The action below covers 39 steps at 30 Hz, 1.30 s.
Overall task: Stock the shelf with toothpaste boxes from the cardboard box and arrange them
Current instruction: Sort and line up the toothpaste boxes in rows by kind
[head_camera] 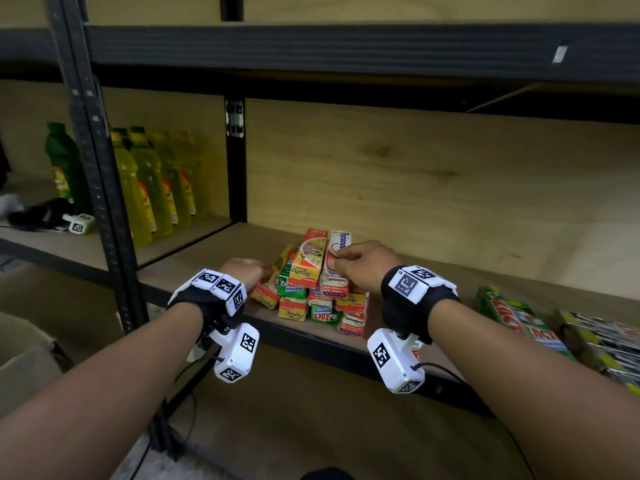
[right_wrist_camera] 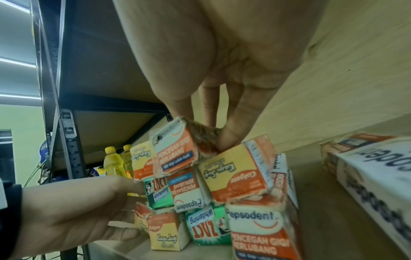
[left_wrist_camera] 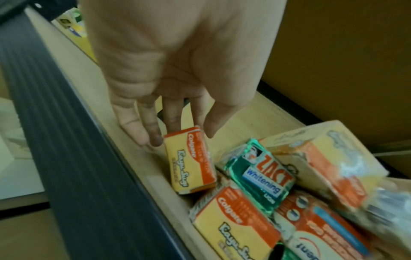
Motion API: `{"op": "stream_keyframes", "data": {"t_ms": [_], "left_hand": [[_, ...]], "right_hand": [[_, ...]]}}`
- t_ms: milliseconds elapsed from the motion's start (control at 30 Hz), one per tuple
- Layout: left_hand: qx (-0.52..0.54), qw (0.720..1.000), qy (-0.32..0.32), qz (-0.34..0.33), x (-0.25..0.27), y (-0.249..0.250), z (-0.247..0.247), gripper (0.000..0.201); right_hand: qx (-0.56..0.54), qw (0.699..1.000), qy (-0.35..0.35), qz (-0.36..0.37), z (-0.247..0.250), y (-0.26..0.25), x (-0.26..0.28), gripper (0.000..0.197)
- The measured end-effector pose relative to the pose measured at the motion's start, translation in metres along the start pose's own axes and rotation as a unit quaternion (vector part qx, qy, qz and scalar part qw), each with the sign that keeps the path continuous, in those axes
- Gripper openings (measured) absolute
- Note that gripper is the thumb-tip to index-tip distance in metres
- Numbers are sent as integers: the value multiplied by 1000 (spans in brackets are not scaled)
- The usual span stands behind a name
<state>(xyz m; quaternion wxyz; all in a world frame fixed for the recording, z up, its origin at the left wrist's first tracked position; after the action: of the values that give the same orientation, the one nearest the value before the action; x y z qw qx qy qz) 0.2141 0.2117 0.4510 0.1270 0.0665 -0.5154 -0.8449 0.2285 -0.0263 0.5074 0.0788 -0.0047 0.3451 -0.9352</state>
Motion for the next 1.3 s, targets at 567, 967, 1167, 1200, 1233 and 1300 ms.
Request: {"op": "stream_keyframes", "data": {"t_ms": [567, 967, 1167, 1200, 1233, 1300], "left_hand": [[-149, 959, -8, -241, 71, 139, -38, 16], [-158, 910, -180, -338, 106, 205, -185, 18], [-291, 829, -262, -398, 103, 206, -259, 33], [-330, 805, -272, -411, 101, 206, -269, 39], [-359, 784, -281, -421, 99, 205, -279, 44], [-400, 751, -298, -432, 93, 203, -295, 53]], "right_hand": [[-80, 996, 4, -30, 79, 55, 76, 16], [100, 985, 72, -121, 176, 156, 120, 20], [163, 969, 30, -186, 190, 204, 127, 21], [177, 966, 22, -188, 190, 209, 127, 20], [188, 964, 16, -188, 190, 212, 126, 20], [193, 963, 17, -187, 190, 218, 123, 23]]}}
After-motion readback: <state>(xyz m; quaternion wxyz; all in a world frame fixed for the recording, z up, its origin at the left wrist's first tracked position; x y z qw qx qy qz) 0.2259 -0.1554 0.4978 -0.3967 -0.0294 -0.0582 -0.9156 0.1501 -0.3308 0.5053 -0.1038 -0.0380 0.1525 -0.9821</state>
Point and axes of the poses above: each hand's wrist, its own x-axis away from the middle knuckle, its own z-axis out of the back of the hand, y = z × x, the point moved 5 cm from there along -x, towards the middle knuckle, and after that the axes turned 5 degrees about -z, right-handed, at the moved point
